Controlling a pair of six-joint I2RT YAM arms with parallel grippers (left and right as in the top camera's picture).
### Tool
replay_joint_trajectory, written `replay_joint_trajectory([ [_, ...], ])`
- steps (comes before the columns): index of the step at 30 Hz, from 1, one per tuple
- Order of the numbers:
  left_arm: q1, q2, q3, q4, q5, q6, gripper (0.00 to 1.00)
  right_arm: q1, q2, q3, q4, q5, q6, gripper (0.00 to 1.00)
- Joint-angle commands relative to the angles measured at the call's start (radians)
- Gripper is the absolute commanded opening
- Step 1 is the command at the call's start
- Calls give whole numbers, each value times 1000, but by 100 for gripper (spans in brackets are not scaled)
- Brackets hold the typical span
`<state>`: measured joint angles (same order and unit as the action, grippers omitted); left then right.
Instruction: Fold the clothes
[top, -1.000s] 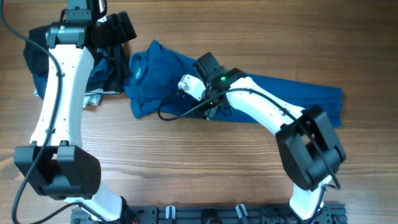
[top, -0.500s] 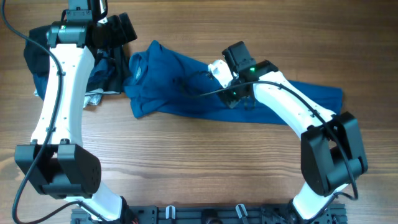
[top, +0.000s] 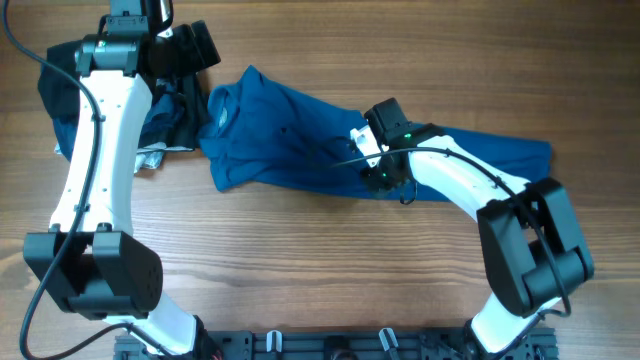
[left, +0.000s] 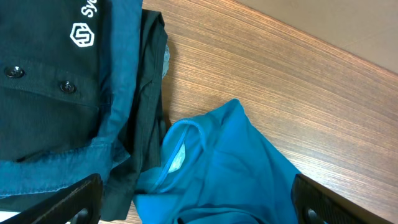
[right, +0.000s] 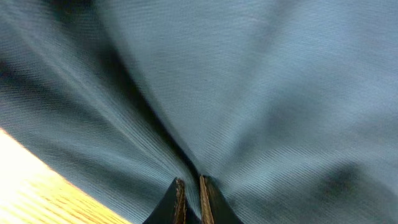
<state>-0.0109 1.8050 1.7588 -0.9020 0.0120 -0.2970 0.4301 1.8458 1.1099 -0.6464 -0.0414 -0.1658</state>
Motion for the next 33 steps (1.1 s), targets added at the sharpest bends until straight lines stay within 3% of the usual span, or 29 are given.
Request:
replay_joint_trajectory([
  [1, 5, 11, -5, 0, -10, 2, 96, -23, -106, 61, -8, 172, 113, 10],
  [7, 5, 11, -5, 0, -10, 2, 96, -154, -200, 61, -98, 174, 229, 16],
  [17, 5, 11, -5, -1, -10, 2, 96, -362, -81, -86, -58, 180, 384, 15],
  [19, 5, 11, -5, -2, -10, 2, 96, -391, -56, -109, -39, 180, 406, 11],
  [20, 5, 11, -5, -2, -10, 2, 96, -399, -52, -111, -49, 172, 405, 5],
  [28, 5, 11, -5, -2, -10, 2, 96, -406, -82, -99, -180, 180, 456, 4],
  [30, 5, 11, -5, -2, -10, 2, 96, -413, -109, -56, -181, 175, 458, 5],
  [33, 5, 13, -7, -2, -10, 2, 96, -464, -133, 72, -244, 172, 546, 20],
])
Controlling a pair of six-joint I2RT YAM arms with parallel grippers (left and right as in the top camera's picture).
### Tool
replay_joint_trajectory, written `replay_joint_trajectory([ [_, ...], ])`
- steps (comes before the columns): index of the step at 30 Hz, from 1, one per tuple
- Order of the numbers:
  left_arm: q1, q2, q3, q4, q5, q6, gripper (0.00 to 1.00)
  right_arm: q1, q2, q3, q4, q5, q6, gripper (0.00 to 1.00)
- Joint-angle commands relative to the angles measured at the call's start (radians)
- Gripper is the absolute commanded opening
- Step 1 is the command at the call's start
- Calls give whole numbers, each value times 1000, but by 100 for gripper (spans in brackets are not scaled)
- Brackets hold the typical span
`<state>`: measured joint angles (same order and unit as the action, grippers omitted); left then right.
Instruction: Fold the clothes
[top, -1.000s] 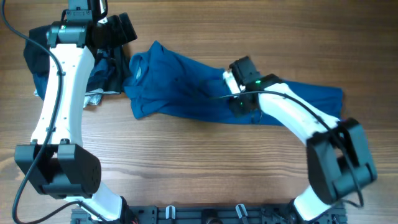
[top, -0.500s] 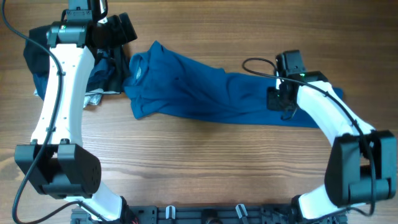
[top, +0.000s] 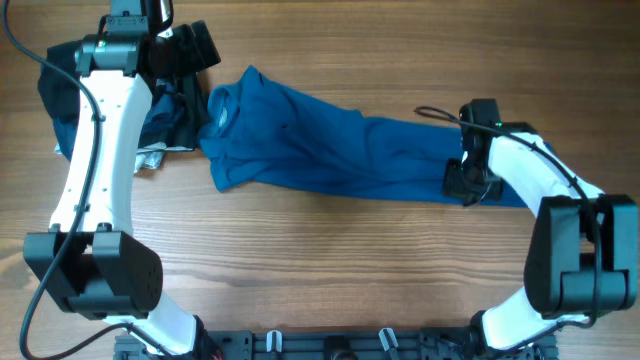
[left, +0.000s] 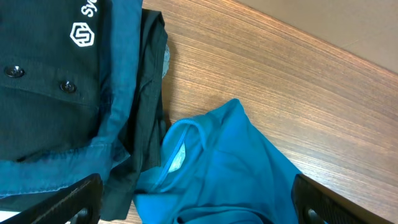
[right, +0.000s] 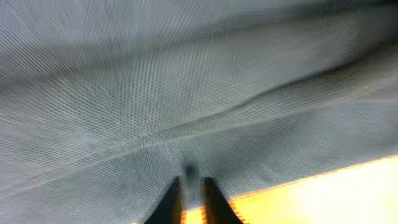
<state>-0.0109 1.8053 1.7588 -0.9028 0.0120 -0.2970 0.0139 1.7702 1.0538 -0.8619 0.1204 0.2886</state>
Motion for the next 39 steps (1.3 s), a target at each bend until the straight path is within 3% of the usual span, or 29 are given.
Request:
replay_joint_trajectory([
  [1, 5, 13, -8, -4, -10, 2, 96, -63, -58, 151, -32, 11, 99, 22],
  [9, 5, 17, -27, -23, -10, 2, 97, -211, -27, 165, 41, 14, 141, 23],
  [23, 5, 17, -27, -23, -10, 2, 98, -216, 117, 93, 215, 43, 119, 18],
  [31, 5, 17, -27, -22, -10, 2, 99, -249, 117, 91, -3, 90, 103, 15],
  [39, 5, 17, -27, -22, -10, 2, 98, -253, 111, 97, -71, 89, 116, 12],
])
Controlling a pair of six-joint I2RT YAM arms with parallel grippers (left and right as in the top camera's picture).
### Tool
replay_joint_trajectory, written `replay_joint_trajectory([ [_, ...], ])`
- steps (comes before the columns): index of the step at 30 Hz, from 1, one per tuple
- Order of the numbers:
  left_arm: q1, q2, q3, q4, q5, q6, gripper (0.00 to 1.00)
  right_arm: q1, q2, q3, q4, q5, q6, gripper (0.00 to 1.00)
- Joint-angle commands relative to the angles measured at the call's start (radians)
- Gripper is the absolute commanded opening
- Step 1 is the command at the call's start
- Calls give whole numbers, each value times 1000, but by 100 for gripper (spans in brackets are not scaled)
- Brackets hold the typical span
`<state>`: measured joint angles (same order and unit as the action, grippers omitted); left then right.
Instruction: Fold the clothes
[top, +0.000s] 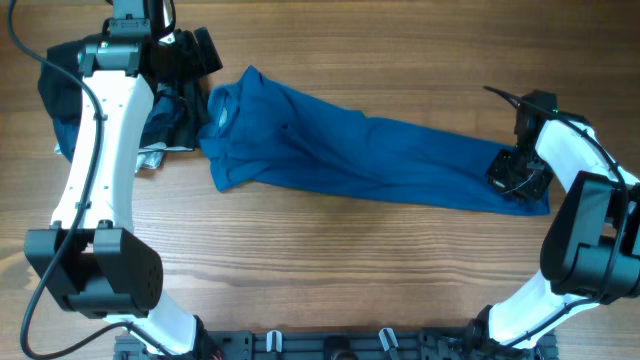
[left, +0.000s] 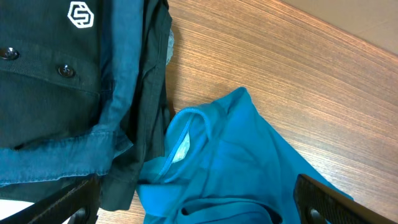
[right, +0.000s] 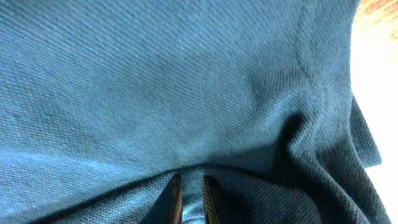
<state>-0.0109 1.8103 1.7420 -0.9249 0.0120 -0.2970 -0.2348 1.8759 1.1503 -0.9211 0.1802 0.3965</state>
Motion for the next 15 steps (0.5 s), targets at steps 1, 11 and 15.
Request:
replay_joint_trajectory([
  [1, 5, 12, -11, 3, -10, 2, 98, -4, -11, 10, -27, 30, 7, 12],
  [11, 5, 12, -11, 18, -10, 2, 99, -91, -133, 26, 10, 21, -34, 27],
  [15, 5, 12, -11, 18, -10, 2, 99, -210, -132, 26, 69, -160, -171, 56],
])
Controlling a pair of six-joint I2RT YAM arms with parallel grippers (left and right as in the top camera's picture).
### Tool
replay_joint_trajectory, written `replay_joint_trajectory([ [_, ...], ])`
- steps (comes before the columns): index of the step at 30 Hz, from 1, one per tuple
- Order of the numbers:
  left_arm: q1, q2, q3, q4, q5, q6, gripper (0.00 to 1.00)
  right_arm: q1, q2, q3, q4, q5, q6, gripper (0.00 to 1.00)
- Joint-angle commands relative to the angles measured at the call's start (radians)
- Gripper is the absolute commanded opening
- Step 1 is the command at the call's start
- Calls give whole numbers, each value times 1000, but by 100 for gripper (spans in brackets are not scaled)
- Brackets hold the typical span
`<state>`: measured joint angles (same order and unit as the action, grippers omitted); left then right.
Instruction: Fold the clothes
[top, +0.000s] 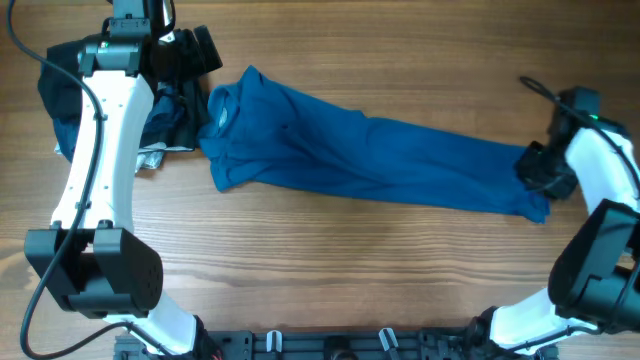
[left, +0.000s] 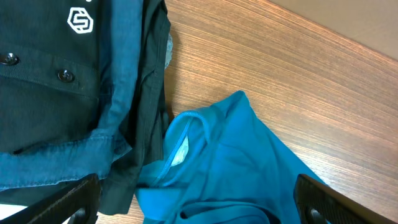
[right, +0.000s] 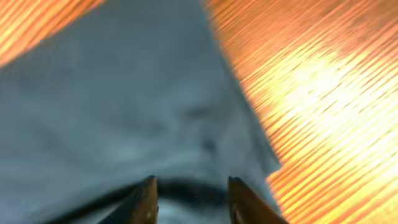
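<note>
A blue shirt (top: 370, 155) lies stretched in a long band across the wooden table, its collar end (left: 186, 149) at the left. My right gripper (top: 541, 168) sits at the shirt's right end, open, with the fabric (right: 124, 93) under and between its spread fingers (right: 147, 200). My left gripper (top: 195, 48) hovers open at the far left, above the collar and the pile of clothes. In its own view its gripper (left: 193, 208) holds nothing.
A pile of dark clothes (top: 60, 100) lies at the far left; on top is a black buttoned shirt with a white logo (left: 79, 20) over a denim-blue garment. Bare wooden table (top: 320, 260) runs in front of the blue shirt. A cable loops off the right arm.
My right gripper was shut on the blue shirt near its right end and is now open, slightly farther right. The shirt's end lies on the table. The left arm has barely moved.
My right gripper was shut on the blue shirt at its middle. Later it was farther right with the cloth, then near the right end, the shirt drawn out longer. Now it is open there. My left gripper stayed open over the collar throughout.
</note>
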<state>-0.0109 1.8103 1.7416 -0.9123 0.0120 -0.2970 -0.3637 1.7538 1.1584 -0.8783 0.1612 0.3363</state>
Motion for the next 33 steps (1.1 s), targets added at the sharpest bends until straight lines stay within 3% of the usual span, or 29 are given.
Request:
replay_joint_trajectory([
  [1, 5, 12, -10, 6, -10, 2, 99, -121, -10, 18, 36, -219, -155, 57],
  [6, 5, 12, -10, 6, -10, 2, 100, -210, -7, -25, 99, -340, -206, 59],
  [8, 5, 12, -10, 6, -10, 2, 99, -206, -6, -74, 150, -354, -207, 71],
  [9, 5, 12, -10, 6, -10, 2, 100, -205, -3, -102, 183, -354, -207, 73],
  [15, 5, 12, -10, 6, -10, 2, 100, -206, 54, -167, 279, -339, -233, 75],
  [17, 5, 12, -10, 6, -10, 2, 99, -206, 63, -167, 286, -339, -232, 66],
  [19, 5, 12, -10, 6, -10, 2, 99, -206, 64, -164, 296, -344, -226, 32],
  [20, 5, 12, -10, 6, -10, 2, 100, -206, 64, -159, 301, -355, -215, 19],
  [22, 5, 12, -10, 5, -10, 2, 100, -206, 64, -145, 311, -372, -206, 8],
  [24, 5, 12, -10, 5, -10, 2, 99, -208, 64, -113, 316, -371, -206, 8],
  [25, 5, 12, -10, 5, -10, 2, 100, -214, 64, -89, 315, -367, -206, 17],
  [28, 5, 12, -10, 5, -10, 2, 99, -264, 64, 3, 300, -340, -221, 9],
  [33, 5, 12, -10, 5, -10, 2, 99, -350, 64, 104, 298, -399, -311, 4],
])
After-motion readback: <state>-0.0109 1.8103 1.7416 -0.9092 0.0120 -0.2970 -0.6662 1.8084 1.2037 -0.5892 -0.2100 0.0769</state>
